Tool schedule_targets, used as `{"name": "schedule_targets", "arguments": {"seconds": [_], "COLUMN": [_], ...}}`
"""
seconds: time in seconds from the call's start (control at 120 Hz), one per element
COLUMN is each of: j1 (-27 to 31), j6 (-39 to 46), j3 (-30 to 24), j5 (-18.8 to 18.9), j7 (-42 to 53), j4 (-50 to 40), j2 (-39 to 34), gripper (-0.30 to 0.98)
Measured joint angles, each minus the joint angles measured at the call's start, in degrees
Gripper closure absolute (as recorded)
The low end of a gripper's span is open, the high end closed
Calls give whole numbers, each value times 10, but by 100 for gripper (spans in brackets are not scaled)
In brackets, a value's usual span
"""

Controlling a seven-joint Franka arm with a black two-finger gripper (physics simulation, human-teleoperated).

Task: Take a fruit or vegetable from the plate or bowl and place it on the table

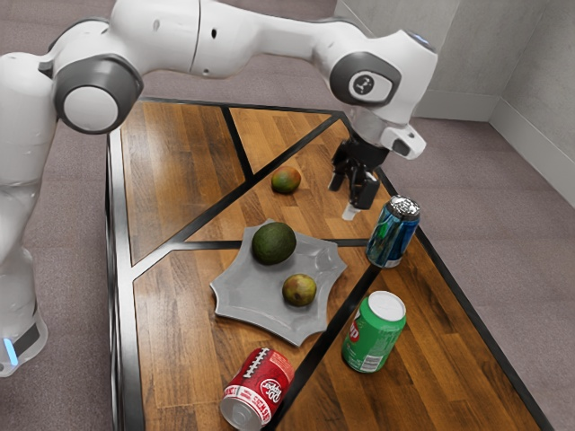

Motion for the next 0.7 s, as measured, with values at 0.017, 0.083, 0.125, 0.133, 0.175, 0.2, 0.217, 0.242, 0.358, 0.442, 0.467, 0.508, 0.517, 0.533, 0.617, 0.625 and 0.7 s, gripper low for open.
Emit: {"name": "schedule_targets", "arguments": {"seconds": [0.017,0.083,0.125,0.133,0.175,0.2,0.217,0.242,0.358,0.442,0.467,0.508,0.517,0.533,0.617,0.625,0.7], "j1": [0,3,1,0,-2,-3,-3,-3,-4,-6,-5,-6,-6,-6,-8,-9,-15], "j6": [-1,1,6,7,14,18,21,25,53,72,77,83,84,87,96,97,108], "j3": [0,1,0,0,-1,-2,-2,-2,-2,-2,-2,-1,-1,-1,-1,-1,0], "j5": [1,-7,-12,-12,-15,-16,-17,-20,-30,-34,-34,-34,-34,-35,-34,-34,-33], "j7": [-10,-49,-74,-79,-106,-123,-134,-151,-220,-262,-274,-293,-296,-303,-336,-339,-365], "j4": [0,0,1,1,0,-1,-1,-1,-2,-4,-4,-5,-6,-6,-13,-15,-34], "j2": [0,-1,-1,-1,0,1,2,6,28,45,47,49,49,50,50,50,50], "gripper": [0,0,0,0,0,0,0,0,0,0,0,0,0,0,0,0,0]}}
